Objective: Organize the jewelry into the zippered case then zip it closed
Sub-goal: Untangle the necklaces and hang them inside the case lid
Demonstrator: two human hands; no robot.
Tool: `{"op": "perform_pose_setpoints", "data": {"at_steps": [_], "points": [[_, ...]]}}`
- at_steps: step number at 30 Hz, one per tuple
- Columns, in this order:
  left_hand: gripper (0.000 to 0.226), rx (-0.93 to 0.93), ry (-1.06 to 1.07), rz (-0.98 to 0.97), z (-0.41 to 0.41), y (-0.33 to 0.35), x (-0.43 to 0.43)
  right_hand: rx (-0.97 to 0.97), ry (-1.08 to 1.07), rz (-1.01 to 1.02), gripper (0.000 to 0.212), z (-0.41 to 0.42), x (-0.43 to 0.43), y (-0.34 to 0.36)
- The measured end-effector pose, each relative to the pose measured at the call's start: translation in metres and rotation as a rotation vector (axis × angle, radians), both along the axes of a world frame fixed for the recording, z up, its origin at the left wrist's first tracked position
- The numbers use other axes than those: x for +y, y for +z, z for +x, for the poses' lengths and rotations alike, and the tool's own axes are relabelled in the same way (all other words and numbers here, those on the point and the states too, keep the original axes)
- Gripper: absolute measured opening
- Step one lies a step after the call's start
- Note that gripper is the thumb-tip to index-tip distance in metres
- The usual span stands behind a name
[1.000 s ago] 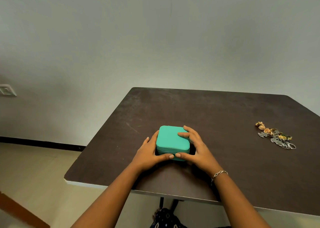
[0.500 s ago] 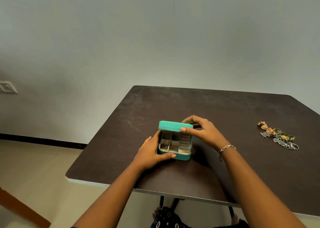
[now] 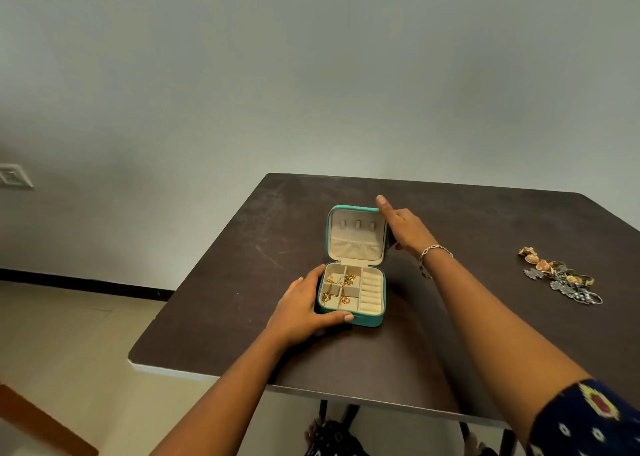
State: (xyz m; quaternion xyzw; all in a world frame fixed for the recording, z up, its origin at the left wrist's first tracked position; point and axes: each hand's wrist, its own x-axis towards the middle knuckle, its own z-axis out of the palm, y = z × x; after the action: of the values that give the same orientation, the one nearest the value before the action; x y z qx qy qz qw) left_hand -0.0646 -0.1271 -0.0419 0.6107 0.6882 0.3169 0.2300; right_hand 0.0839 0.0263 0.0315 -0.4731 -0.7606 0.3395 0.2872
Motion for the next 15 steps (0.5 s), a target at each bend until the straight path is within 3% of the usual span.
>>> {"op": "perform_pose_setpoints", "data": {"at_steps": [4,10,13,15], "points": [[0.092,-0.002,-0.001,-0.006,0.0,0.0,0.0,0.047,-0.11,0.101,0.042,-0.006,0.011,-0.012],[0.092,-0.002,-0.001,0.008,-0.001,0.0,-0.001,0.058,-0.106,-0.006,0.025,-0.01,0.016,-0.031],[0.092,0.001,-0.003,0.01,-0.001,0.0,-0.001,0.111,-0.06,-0.189,0.035,-0.005,0.012,-0.03],[0.093,-0.006,-0.002,0.011,-0.001,0.0,-0.001,0.12,-0.053,-0.208,0.046,-0.001,0.004,-0.025]]}}
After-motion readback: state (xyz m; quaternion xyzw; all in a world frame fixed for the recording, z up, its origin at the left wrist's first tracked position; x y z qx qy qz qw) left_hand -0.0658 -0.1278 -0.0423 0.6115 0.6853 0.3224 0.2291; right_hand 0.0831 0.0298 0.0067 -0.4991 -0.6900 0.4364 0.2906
